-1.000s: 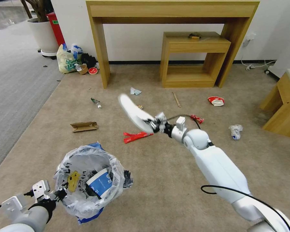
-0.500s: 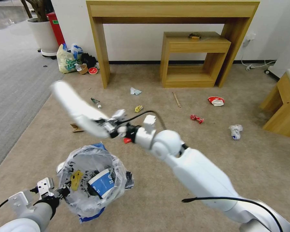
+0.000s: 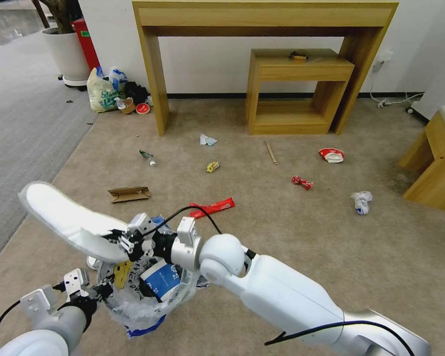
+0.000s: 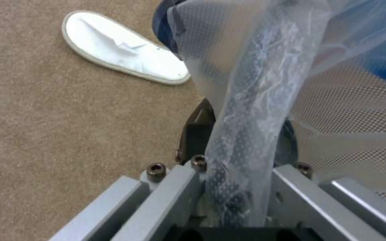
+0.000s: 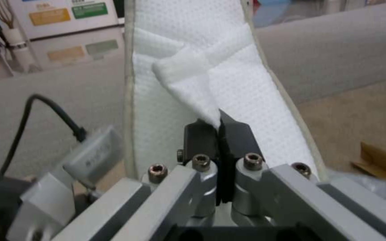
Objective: Pick up the trash bin and place the garbage on the floor into it.
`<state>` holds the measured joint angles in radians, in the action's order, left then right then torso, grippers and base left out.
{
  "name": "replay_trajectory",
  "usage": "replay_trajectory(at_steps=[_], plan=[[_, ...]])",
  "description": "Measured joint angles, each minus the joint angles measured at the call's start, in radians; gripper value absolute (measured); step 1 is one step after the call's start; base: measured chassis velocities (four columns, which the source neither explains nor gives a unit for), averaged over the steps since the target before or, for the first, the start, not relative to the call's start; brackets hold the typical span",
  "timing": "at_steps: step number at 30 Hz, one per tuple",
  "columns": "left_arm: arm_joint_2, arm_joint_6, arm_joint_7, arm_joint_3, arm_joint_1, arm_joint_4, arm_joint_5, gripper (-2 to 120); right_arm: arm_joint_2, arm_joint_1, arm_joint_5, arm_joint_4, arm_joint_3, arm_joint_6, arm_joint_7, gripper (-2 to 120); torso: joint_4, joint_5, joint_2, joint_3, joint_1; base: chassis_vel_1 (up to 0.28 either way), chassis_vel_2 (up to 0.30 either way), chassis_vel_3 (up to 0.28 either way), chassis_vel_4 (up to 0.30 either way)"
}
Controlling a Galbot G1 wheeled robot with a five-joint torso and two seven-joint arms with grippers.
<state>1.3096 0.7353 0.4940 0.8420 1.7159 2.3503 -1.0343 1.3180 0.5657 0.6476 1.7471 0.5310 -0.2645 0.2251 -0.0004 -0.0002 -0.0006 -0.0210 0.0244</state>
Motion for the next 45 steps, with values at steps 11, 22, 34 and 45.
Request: replay_trajectory(at_steps=[11, 22, 34, 45], plan=[[0.001, 0.000, 0.001, -0.002, -0.009, 0.001, -0.005, 0, -0.013, 0.044, -0.049, -0.010, 0.009, 0.005, -0.025, 0, 0.0000, 0.0001, 0.000, 0.000, 0.000, 0.000, 0.000, 0.000, 0.000], [-0.001, 0.000, 0.004, -0.001, -0.014, 0.001, -0.010, 0, -0.026, 0.102, -0.077, -0.006, 0.014, 0.013, -0.039, 0, 0.0000, 0.0001, 0.000, 0.000, 0.000, 0.000, 0.000, 0.000, 0.000], [0.001, 0.000, 0.004, -0.001, -0.023, -0.007, -0.011, 0, -0.070, 0.116, -0.081, 0.033, -0.016, 0.010, -0.048, 0, 0.0000, 0.0002, 0.000, 0.000, 0.000, 0.000, 0.000, 0.000, 0.000], [0.000, 0.000, 0.006, -0.005, -0.031, -0.010, -0.013, 0, -0.086, 0.134, -0.087, 0.038, -0.024, 0.009, -0.051, 0, 0.0000, 0.0001, 0.000, 0.000, 0.000, 0.000, 0.000, 0.000, 0.000]])
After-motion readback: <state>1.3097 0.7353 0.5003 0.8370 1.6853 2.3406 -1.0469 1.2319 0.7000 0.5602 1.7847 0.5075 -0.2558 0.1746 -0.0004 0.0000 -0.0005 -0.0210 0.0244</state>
